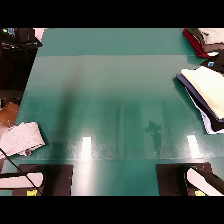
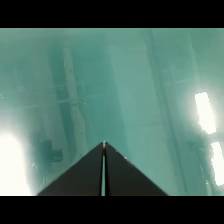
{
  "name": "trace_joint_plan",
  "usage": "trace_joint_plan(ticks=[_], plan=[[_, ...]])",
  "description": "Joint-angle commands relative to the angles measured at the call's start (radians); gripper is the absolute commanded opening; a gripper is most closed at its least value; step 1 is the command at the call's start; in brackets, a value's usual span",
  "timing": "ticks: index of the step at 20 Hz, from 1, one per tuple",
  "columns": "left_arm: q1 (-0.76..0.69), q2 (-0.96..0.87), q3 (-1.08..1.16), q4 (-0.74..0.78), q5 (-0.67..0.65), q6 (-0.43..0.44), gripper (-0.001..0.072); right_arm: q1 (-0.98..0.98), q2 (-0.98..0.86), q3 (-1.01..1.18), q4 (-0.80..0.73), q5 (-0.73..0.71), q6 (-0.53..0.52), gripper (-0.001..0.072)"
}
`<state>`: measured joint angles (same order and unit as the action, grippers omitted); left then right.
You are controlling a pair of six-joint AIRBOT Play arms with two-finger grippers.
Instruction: Fold the shirts.
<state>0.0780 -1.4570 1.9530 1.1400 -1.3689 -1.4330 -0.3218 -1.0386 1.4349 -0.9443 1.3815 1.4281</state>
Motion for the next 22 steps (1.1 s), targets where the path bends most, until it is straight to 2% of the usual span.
trace_joint_plan(ticks=[1, 16, 18, 19, 22], plan=[[0.000, 0.001, 0.001, 0.000, 0.000, 0.000, 0.0024, 0.002, -0.001, 0.000, 0.000, -0.002, 0.000, 0.0014], [0.000, 0.002, 0.002, -0.008, -0.016, -0.012, 0.0023, 0.002, -0.001, 0.000, 0.001, -0.002, 0.000, 0.0014], [-0.001, 0.011, 0.002, 0.013, -0.128, -0.074, 0.0020, 0.002, -0.001, 0.000, 0.002, 0.001, 0.000, 0.0014], [-0.001, 0.022, -0.005, 0.043, -0.187, -0.077, 0.0020, 0.002, -0.001, 0.000, 0.002, 0.002, 0.000, 0.0014], [0.000, 0.123, -0.101, 0.243, -0.290, -0.084, 0.0021, 0.002, -0.001, 0.000, 0.001, 0.001, 0.000, 0.0014]])
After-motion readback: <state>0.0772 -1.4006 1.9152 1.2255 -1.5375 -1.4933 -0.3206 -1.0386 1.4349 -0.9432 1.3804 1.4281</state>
